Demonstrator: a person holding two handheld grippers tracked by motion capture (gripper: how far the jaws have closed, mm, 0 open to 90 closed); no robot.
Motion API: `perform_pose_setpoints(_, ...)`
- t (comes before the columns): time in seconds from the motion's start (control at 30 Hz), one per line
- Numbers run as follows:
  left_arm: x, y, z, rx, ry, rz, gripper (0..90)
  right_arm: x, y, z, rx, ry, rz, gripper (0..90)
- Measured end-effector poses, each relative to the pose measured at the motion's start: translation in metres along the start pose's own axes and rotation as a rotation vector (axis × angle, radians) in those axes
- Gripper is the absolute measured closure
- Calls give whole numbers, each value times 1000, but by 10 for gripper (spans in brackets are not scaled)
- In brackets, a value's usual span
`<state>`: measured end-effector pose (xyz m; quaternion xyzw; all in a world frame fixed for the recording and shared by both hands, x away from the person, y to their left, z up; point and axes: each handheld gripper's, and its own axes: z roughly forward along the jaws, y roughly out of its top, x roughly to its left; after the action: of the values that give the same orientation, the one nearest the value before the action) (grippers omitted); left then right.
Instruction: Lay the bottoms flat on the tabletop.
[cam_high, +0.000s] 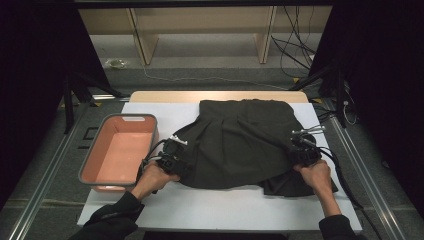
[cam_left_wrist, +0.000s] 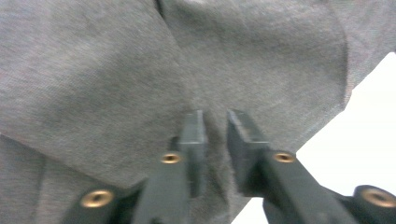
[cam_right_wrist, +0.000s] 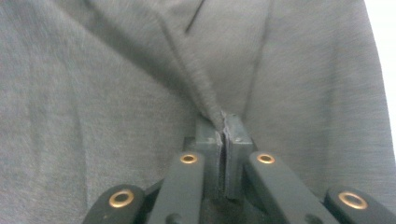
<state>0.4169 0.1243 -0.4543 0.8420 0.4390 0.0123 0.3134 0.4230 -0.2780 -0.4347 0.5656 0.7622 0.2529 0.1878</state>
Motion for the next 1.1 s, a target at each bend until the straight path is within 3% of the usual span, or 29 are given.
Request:
perform_pose_setpoints(0.13,-1,-3,3,27,-3,-8,497,6,-1,2,16,47,-9,767)
perform_pose_setpoints(0.2,-2,-4,6,39,-14,-13,456,6,-2,-1,18,65,5,628)
perform_pose_setpoints(0.3,-5,-5,10,63,-9,5,410,4,-2,-13,-7,64,34,517)
perform_pose_setpoints(0.43,-7,-5,12,74,-3,-1,359,5,-1,-31,-59,79,50,466)
perform_pose_setpoints(0.6,-9,-8,17,105,7,13,344,12,-2,-42,-78,113,37,451)
perform_pose_setpoints(0.7,-9,-9,20,123,22,22,382,20,-2,-44,-88,156,28,452)
perform_pose_setpoints(0.8,-7,-11,21,110,39,37,474,28,-3,-40,-75,175,12,451)
perform_pose_setpoints(0.93,-6,-13,21,84,69,53,643,40,-6,-33,-53,211,-6,450)
perform_pose_setpoints(1.1,-1,-12,22,79,67,41,851,56,-9,-21,-4,228,-47,450)
